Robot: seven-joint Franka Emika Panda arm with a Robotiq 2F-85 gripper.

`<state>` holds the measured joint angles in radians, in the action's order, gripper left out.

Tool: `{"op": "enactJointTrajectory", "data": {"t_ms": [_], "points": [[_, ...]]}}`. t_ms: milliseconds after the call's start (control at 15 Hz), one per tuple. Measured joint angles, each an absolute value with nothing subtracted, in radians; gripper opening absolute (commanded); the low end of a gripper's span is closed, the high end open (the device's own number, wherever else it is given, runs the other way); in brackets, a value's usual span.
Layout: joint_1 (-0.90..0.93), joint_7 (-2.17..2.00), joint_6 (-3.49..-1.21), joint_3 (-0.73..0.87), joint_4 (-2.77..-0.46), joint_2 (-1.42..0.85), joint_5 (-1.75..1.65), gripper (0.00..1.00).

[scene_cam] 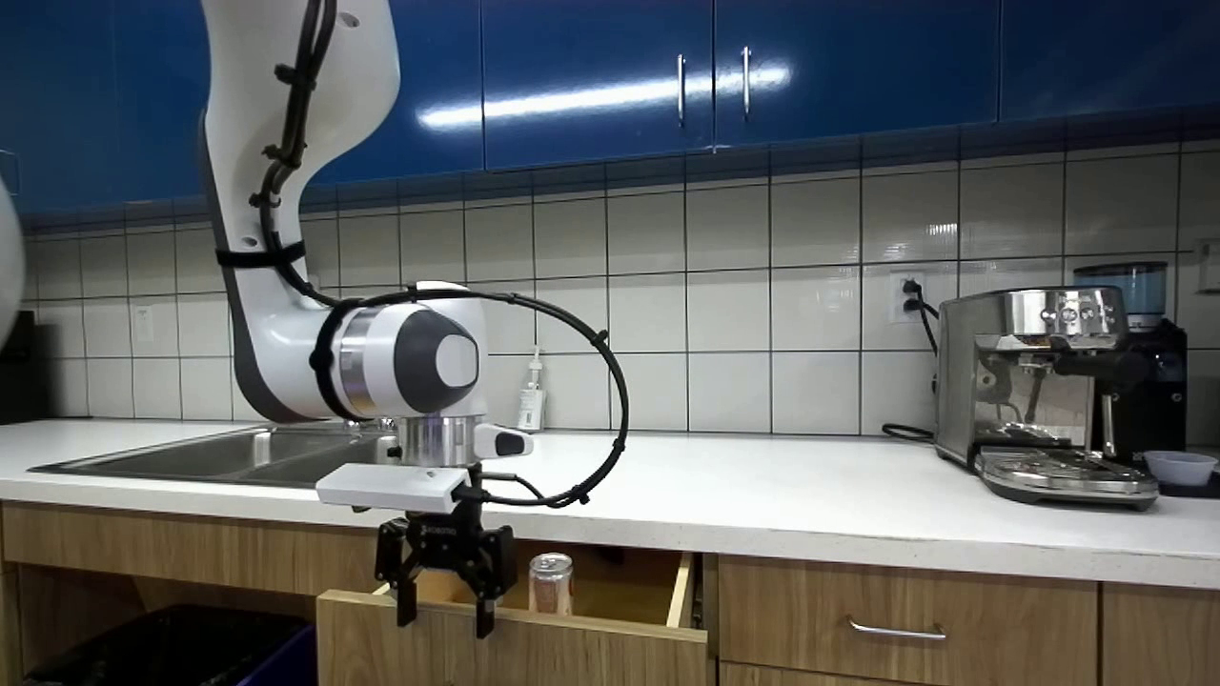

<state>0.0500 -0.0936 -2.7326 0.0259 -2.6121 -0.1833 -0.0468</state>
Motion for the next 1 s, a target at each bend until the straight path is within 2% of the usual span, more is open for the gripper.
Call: {"op": "enactJointTrajectory", "data": {"t_ms": [1000], "points": [[0.05, -0.094, -2.745, 0.035, -2.585, -0.212, -0.063, 1.0]]}}
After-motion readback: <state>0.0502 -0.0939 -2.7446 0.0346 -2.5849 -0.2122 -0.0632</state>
